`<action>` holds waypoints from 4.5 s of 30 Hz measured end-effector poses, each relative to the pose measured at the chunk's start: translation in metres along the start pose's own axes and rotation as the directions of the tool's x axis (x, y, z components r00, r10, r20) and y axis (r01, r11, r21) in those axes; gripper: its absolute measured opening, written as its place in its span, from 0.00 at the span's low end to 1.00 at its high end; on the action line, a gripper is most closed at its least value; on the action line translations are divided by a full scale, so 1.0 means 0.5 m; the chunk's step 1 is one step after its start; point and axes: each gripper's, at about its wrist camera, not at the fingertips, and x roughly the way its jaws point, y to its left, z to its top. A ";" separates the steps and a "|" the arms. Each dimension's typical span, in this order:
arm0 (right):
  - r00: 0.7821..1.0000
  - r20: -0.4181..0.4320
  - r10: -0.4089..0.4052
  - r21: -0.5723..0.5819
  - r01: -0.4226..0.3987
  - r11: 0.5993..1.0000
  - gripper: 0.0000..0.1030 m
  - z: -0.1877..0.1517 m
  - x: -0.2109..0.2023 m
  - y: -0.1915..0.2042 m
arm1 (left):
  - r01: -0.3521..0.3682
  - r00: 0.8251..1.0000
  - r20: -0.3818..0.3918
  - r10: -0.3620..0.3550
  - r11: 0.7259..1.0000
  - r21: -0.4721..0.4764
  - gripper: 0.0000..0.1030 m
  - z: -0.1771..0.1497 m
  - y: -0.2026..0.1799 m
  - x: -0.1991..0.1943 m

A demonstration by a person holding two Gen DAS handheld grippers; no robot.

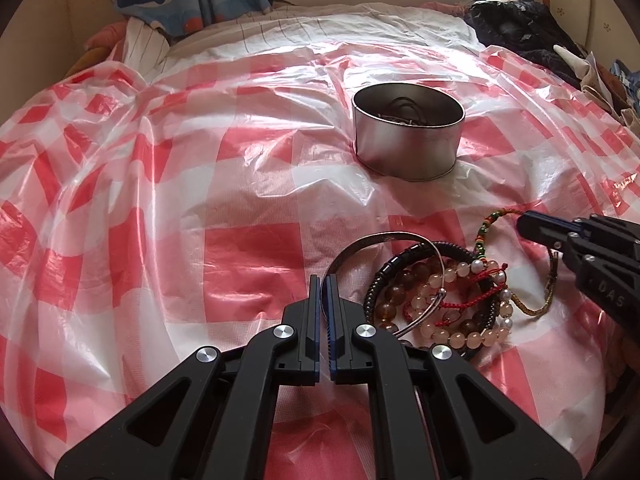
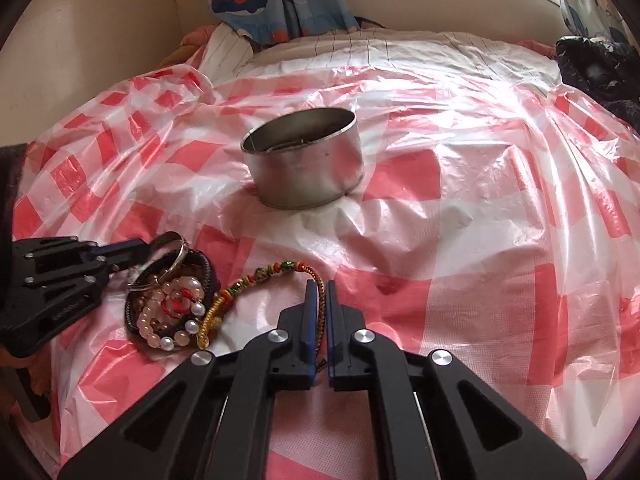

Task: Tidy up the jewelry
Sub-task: 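Carry both held bracelets over the silver tin and open both tools, then move both open tools back to the jewelry pile, then grasp the pink bead bracelet with the right tool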

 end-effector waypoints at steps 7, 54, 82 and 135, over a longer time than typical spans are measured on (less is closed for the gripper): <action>0.995 0.097 0.029 0.017 -0.030 0.999 0.04 0.014 -0.041 -0.002 | 0.057 0.998 0.023 -0.056 0.998 -0.005 0.02 0.002 -0.003 -0.008; 0.990 0.135 0.032 0.074 -0.042 0.996 0.37 0.180 -0.004 -0.053 | 0.018 0.995 0.101 -0.016 1.000 -0.020 0.62 0.123 -0.002 -0.015; 0.998 0.051 -0.048 0.078 0.044 0.996 0.77 -0.022 -0.019 -0.013 | -0.073 0.988 0.125 0.095 0.983 -0.170 0.79 -0.046 0.001 -0.042; 0.970 -0.035 0.239 -0.102 -0.241 0.965 0.26 -0.026 -0.005 0.092 | -0.051 0.990 0.113 0.085 0.960 -0.276 0.83 -0.057 0.042 -0.033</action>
